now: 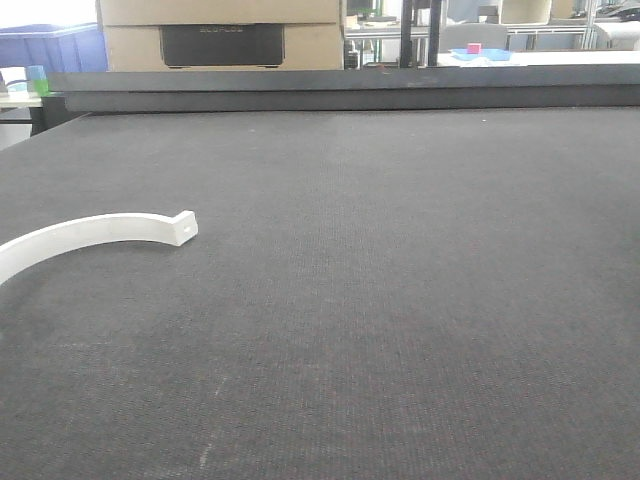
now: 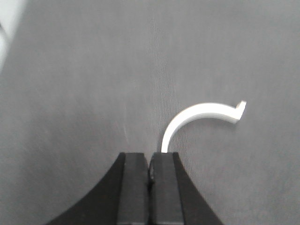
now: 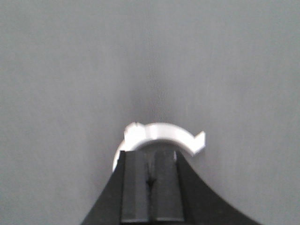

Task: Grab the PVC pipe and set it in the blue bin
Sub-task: 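Lower both grippers onto the white curved pipe and close them, then lift the white pipe off the table with both grippers, then drive the base away from the table holding the pipe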

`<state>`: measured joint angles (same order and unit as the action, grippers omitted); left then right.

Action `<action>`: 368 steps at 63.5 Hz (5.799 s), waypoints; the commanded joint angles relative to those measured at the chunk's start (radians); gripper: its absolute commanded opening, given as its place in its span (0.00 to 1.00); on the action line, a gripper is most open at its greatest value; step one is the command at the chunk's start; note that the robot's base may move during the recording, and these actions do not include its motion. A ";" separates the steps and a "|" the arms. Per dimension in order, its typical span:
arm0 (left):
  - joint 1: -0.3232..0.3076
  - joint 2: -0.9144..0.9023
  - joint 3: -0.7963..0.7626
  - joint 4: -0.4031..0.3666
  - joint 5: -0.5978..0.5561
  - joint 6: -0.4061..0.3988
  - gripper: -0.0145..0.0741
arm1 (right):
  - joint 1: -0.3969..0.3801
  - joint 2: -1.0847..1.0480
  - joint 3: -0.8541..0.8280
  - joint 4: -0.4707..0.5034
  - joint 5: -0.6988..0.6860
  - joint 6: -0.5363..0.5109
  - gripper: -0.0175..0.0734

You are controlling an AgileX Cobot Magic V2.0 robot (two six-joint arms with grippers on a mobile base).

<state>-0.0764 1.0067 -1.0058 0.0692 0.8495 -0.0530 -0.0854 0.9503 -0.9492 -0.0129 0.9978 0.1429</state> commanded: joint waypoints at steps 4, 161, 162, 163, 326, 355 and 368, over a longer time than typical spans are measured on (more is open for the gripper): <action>0.001 0.125 -0.011 -0.020 -0.004 0.001 0.04 | 0.000 0.150 -0.004 -0.010 0.053 -0.004 0.01; -0.017 0.633 -0.221 -0.077 0.181 -0.021 0.04 | 0.127 0.452 -0.159 0.019 0.019 0.170 0.01; -0.019 0.639 -0.221 -0.069 0.171 -0.019 0.04 | 0.127 0.452 -0.159 0.019 0.017 0.170 0.01; -0.023 0.645 -0.221 -0.060 0.161 -0.019 0.05 | 0.127 0.452 -0.159 0.019 0.014 0.170 0.01; -0.007 -0.422 0.318 -0.069 -0.673 -0.019 0.04 | 0.127 -0.595 0.288 0.013 -0.586 -0.013 0.01; -0.007 -0.431 0.318 -0.069 -0.673 -0.019 0.04 | 0.127 -0.595 0.288 0.013 -0.586 -0.013 0.01; -0.007 -0.431 0.318 -0.069 -0.673 -0.019 0.04 | 0.127 -0.595 0.288 0.013 -0.586 -0.013 0.01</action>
<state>-0.0854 0.5820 -0.6869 0.0000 0.2031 -0.0727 0.0443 0.3599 -0.6635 0.0129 0.4421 0.1383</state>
